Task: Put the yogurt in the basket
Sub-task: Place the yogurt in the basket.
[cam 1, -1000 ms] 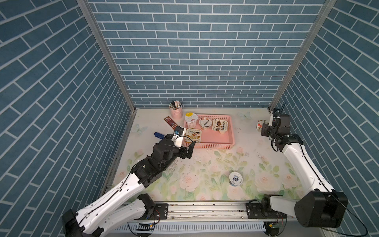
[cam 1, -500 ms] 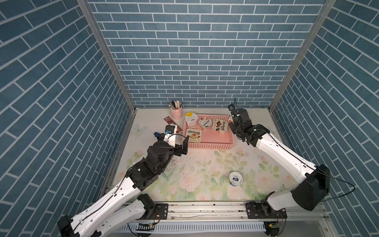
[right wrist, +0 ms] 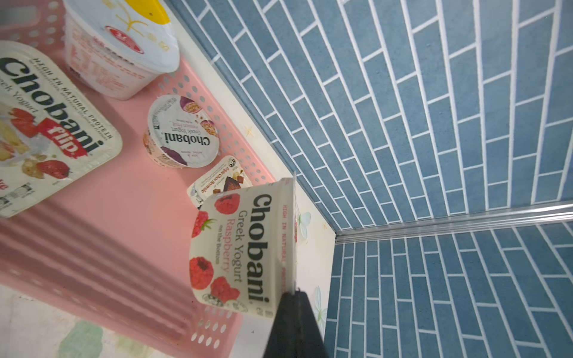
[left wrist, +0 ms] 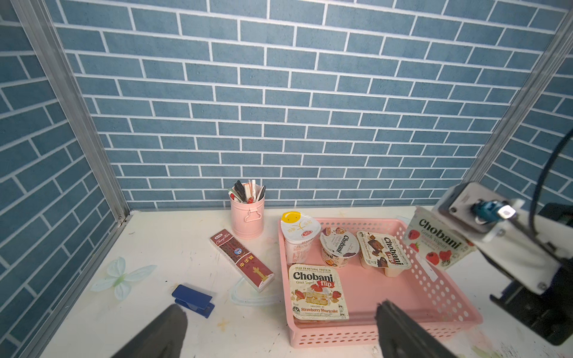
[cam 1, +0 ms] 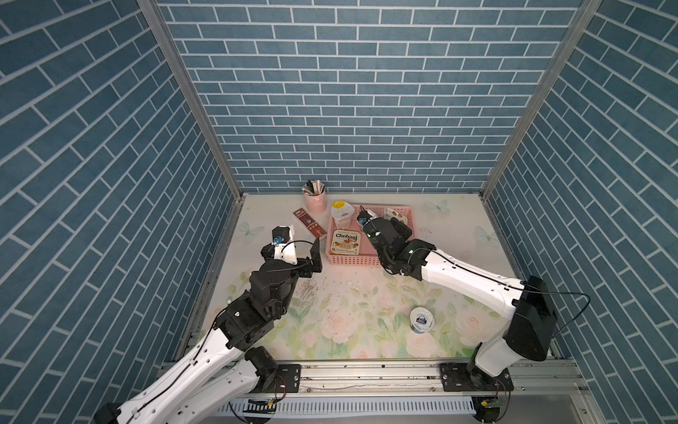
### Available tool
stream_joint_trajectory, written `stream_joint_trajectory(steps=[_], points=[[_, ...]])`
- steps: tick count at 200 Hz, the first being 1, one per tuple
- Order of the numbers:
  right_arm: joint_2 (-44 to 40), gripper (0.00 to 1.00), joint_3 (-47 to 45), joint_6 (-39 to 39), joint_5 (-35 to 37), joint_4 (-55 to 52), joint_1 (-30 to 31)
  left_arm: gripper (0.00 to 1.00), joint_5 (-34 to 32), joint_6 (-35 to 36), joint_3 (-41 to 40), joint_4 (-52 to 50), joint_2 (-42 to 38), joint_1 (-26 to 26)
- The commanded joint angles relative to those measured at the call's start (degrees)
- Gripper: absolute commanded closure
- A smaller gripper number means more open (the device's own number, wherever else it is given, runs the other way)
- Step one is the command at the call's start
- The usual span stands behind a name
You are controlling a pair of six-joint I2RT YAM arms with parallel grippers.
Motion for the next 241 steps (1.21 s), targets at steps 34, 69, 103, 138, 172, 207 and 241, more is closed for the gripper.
stream_joint_trajectory(steps=[34,69,103,138,172,207,241], points=[[8.9,1.0,2.6,-3.2,4.6,3.3,2.9,0.0,-0.5,-0.5,-0.2,-1.3,-0.2,0.5],[12.9,1.0,4.0,-2.8,4.6,3.0,3.2,0.0,-0.9,-0.3,-0.2,-1.8,-0.5,0.5],[15.8,1.0,5.6,-2.8,4.1,2.4,2.9,0.0,-1.0,-0.1,-0.6,-1.8,-0.6,0.7],[19.3,1.0,7.2,-2.0,3.7,0.9,2.2,0.0,-1.0,0.0,-1.0,-1.9,-0.9,0.9],[21.2,1.0,8.4,-0.7,2.9,-0.4,0.4,0.0,-1.0,0.1,-1.1,-2.1,-1.5,1.1],[21.7,1.0,8.5,-0.2,2.5,-0.8,-0.3,0.0,-1.1,0.1,-1.3,-2.2,-1.6,1.3],[22.5,1.0,8.5,0.5,1.4,-1.4,-0.7,0.0,-0.8,0.1,-1.6,-2.1,-1.3,1.4]])
